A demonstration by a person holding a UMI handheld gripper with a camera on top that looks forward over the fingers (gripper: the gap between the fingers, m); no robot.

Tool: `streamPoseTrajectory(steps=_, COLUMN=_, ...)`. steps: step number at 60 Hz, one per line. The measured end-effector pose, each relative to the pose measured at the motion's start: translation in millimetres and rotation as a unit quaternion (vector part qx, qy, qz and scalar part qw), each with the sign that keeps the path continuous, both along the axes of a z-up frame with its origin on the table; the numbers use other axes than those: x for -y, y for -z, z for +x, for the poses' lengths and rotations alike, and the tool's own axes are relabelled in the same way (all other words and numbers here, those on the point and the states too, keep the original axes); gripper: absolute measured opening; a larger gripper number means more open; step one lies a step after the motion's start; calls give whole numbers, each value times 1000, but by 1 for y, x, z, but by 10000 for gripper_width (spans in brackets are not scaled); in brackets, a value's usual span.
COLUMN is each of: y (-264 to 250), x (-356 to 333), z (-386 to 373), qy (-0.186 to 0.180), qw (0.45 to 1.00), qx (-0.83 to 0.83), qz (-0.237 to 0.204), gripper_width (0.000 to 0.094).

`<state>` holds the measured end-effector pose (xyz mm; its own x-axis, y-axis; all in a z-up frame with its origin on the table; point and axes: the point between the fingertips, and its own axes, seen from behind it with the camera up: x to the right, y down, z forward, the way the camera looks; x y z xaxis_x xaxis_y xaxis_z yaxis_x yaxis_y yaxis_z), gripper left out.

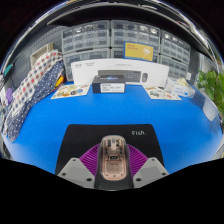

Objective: Arrange mouse

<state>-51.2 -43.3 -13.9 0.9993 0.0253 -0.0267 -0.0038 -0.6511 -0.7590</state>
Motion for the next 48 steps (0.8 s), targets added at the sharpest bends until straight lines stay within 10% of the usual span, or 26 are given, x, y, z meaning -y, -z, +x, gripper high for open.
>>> streamPoseTrajectory(steps=16, y=-2, x=-1, z=1, qy=12, qw=1000, qx=-5, qz=14, gripper_width=506)
streamPoseTrajectory(steps=23, y=-7, x=5, z=3, qy=8, qw=1000, qx=19, qz=-4, gripper_width=862)
streamPoseTrajectory(steps=48, y=-181, x=59, z=-1, qy=35, qw=994, qx=-4, qz=100, gripper_width=868)
